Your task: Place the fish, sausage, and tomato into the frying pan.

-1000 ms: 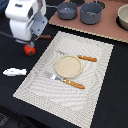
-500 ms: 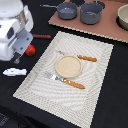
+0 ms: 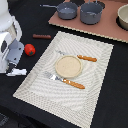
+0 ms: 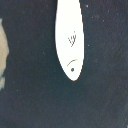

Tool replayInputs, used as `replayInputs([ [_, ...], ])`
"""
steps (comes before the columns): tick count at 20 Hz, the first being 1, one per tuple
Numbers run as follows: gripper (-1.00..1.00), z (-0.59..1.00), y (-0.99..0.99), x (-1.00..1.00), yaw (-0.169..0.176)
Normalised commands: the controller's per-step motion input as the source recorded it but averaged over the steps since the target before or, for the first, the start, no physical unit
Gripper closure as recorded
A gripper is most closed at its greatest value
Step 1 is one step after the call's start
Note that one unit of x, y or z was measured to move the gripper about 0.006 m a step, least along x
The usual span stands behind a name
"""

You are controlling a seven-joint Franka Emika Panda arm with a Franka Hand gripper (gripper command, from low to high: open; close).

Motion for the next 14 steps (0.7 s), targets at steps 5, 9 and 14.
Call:
replayInputs([
  [5, -1.00, -0.37, -0.07, 0.10, 0.037],
  [9, -1.00, -0.38, 0.00, 0.13, 0.015],
  [14, -1.00, -0.42, -0.10, 0.00, 0.020],
])
